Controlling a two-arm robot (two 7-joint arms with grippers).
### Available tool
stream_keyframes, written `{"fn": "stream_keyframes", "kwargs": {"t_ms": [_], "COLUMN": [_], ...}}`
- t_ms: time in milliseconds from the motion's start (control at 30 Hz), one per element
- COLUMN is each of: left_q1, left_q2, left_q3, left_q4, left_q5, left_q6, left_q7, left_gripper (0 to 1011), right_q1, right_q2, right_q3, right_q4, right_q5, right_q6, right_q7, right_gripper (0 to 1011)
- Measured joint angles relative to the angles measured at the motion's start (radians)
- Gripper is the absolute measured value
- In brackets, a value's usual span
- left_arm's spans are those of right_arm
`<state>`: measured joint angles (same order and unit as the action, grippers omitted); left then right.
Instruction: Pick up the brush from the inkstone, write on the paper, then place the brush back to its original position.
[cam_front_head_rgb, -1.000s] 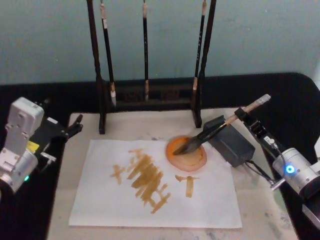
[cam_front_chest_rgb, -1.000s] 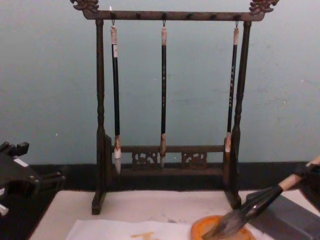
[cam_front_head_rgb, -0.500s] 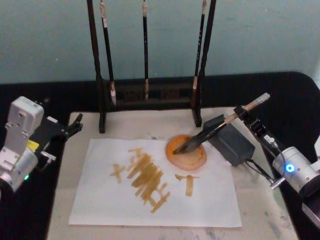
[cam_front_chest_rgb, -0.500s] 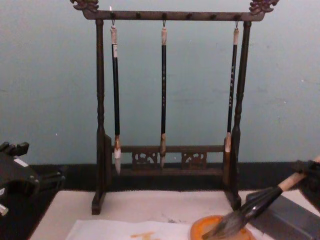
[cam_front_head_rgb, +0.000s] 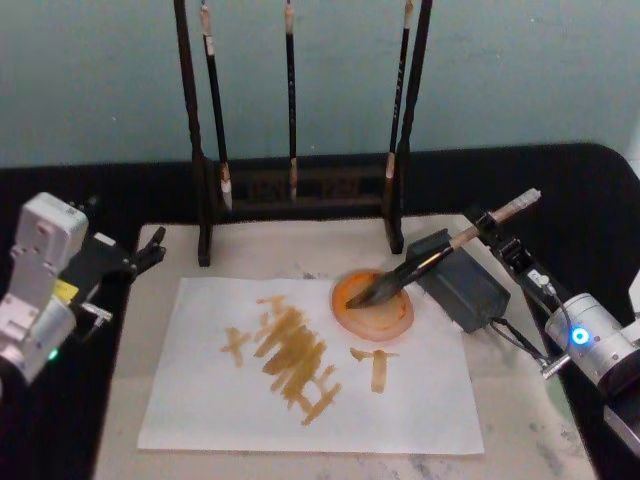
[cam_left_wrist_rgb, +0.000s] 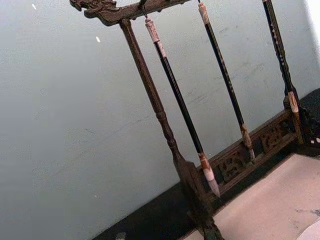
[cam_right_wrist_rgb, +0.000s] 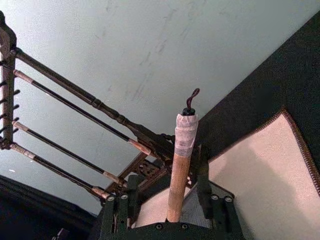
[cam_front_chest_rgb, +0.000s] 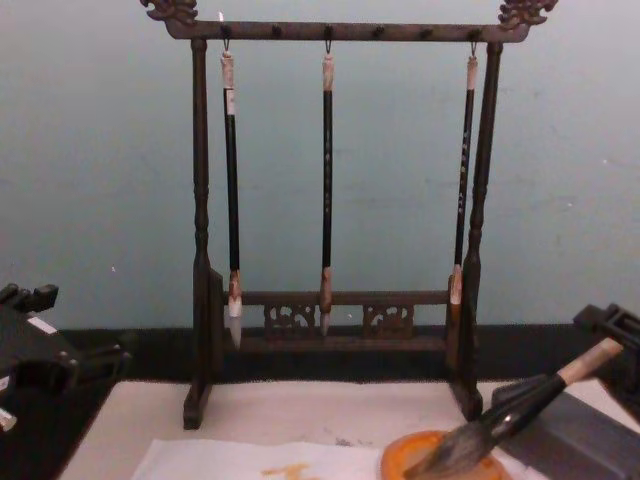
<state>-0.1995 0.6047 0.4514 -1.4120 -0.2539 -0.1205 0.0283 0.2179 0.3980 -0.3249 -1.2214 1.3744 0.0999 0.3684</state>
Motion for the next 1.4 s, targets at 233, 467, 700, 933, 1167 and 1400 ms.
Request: {"fn": "stream_keyframes", "kwargs": {"t_ms": [233, 467, 700, 933, 1167, 1400], "left_q1": [0.0, 0.0, 0.0, 0.0, 0.0, 0.0], "left_q2": [0.0, 0.0, 0.0, 0.0, 0.0, 0.0], "left_q3": [0.0, 0.0, 0.0, 0.0, 0.0, 0.0], "left_q4": [0.0, 0.0, 0.0, 0.0, 0.0, 0.0], "left_q5": [0.0, 0.0, 0.0, 0.0, 0.0, 0.0], "left_q6": [0.0, 0.0, 0.0, 0.0, 0.0, 0.0], "left_q7": [0.0, 0.0, 0.0, 0.0, 0.0, 0.0], "left_gripper": [1010, 1010, 1010, 1010, 1010, 1010], "right_q1": [0.0, 0.0, -0.044, -0.133, -0.188, -0.176], "right_q2": [0.0, 0.001, 0.026, 0.069, 0.112, 0.13], "right_q3": [0.0, -0.002, -0.005, 0.008, -0.008, -0.074], "right_q4": [0.0, 0.0, -0.051, -0.157, -0.25, -0.286], "right_q5": [0.0, 0.0, 0.006, -0.021, -0.21, -0.496], "right_q6": [0.0, -0.001, -0.028, -0.095, -0.201, -0.281], "right_q7": [0.0, 0.0, -0.01, -0.058, -0.138, -0.273], "right_gripper": [929, 1000, 1000, 1000, 1000, 1000]}}
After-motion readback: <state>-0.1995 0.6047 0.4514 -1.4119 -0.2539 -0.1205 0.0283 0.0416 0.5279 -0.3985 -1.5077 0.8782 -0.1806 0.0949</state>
